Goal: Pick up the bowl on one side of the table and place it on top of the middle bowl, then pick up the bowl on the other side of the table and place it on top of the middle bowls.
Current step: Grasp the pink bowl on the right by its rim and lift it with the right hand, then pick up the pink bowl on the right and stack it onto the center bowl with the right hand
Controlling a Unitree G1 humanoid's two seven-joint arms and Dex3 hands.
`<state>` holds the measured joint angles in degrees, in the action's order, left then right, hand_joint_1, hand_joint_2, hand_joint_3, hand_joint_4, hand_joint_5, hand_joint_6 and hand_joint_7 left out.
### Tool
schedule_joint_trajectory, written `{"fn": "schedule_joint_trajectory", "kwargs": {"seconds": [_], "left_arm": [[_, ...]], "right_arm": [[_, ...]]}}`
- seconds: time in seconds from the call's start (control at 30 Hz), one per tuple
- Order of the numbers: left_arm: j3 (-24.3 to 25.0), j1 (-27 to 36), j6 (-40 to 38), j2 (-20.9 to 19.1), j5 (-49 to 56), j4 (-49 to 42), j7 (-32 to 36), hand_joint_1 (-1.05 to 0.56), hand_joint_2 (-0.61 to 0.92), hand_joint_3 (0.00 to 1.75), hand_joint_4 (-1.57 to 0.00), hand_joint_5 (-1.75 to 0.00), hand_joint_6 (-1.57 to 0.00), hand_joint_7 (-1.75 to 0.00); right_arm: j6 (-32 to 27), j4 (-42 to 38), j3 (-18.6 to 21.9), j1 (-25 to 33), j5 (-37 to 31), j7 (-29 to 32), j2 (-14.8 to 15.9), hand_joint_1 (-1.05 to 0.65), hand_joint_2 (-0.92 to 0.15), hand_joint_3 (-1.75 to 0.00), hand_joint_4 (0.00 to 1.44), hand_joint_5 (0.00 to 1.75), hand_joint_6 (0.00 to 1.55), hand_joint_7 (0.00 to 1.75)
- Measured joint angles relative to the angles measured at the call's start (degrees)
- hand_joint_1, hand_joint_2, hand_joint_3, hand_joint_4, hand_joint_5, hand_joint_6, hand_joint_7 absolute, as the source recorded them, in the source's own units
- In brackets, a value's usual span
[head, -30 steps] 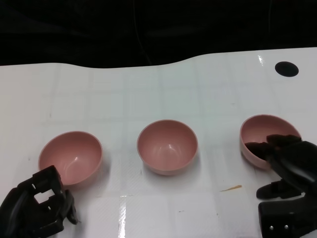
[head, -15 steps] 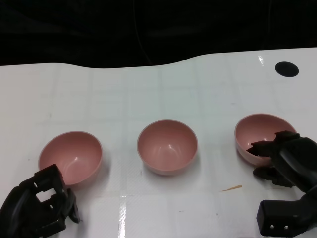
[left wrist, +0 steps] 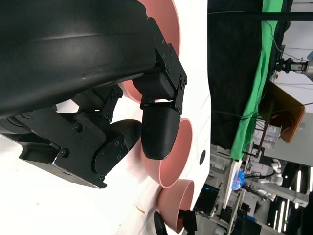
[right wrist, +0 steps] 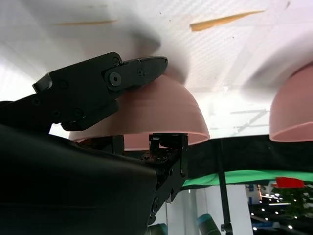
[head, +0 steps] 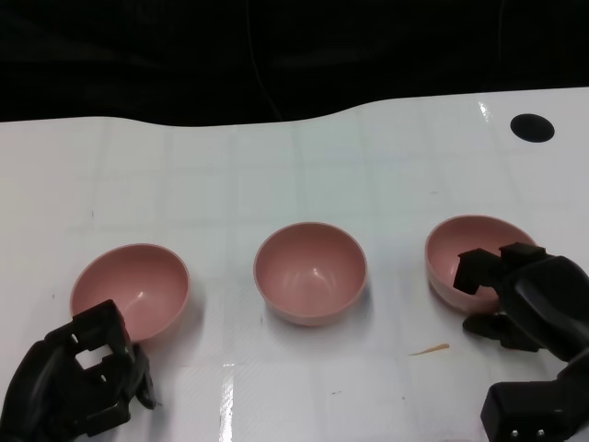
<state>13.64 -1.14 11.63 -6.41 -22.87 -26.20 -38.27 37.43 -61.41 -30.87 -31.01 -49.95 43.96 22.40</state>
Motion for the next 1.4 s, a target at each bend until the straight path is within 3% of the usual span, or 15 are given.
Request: {"fn": "schedule_joint_trajectory", "kwargs": {"seconds": [0.33, 0.47, 0.77, 0.8, 1.03, 1.2, 1.4], "left_arm": [[0.05, -0.58, 0.19, -0.04, -0.05, -0.77, -0.02, 0.01, 0.60, 1.18, -0.88, -1.75, -0.76, -1.75], [0.03, -0.58, 0.18, -0.07, -0.02, -0.79, 0.00, -0.01, 0.59, 1.19, -0.89, -1.75, -0.77, -1.75], [0.05, -0.58, 0.01, -0.13, -0.04, -0.74, 0.01, 0.01, 0.60, 1.17, -0.88, -1.75, -0.77, -1.75], [0.09, -0.55, 0.01, -0.14, -0.04, -0.73, 0.01, 0.02, 0.61, 1.18, -0.88, -1.75, -0.77, -1.75], [0.09, -0.57, 0.00, -0.13, -0.07, -0.63, 0.02, -0.01, 0.59, 1.17, -0.90, -1.75, -0.78, -1.75], [0.08, -0.57, 0.01, -0.10, -0.07, -0.55, 0.04, 0.00, 0.60, 1.17, -0.90, -1.75, -0.78, -1.75], [0.02, -0.55, 0.01, -0.06, -0.06, -0.38, 0.04, -0.01, 0.60, 1.16, -0.89, -1.75, -0.78, -1.75]], "right_arm": [[0.41, 11.50, 0.94, -0.08, 0.06, -3.03, 2.18, -0.14, -0.88, -0.56, 0.77, 1.75, 0.54, 1.75], [0.04, 15.41, 1.81, -0.45, 0.52, -6.71, 2.97, -0.15, -0.88, -0.46, 0.76, 1.75, 0.54, 1.75], [2.96, 24.01, 3.49, -5.23, 0.91, -13.03, 3.90, -0.24, -0.88, -0.46, 0.85, 1.75, 0.66, 1.65], [3.02, 24.77, 3.50, -5.58, 0.92, -13.83, 3.82, -0.24, -0.85, -0.47, 0.84, 1.75, 0.63, 1.71], [3.87, 29.57, 3.31, -9.16, 0.92, -20.09, 0.01, -0.21, -0.78, -0.52, 0.87, 1.75, 0.63, 1.75], [4.37, 31.14, 2.60, -9.66, 0.90, -21.51, -2.79, -0.19, -0.71, -0.59, 0.88, 1.75, 0.64, 1.75], [5.35, 31.44, 1.08, -9.64, 0.75, -22.70, -5.23, -0.19, -0.67, -0.54, 0.89, 1.75, 0.64, 1.75]]}}
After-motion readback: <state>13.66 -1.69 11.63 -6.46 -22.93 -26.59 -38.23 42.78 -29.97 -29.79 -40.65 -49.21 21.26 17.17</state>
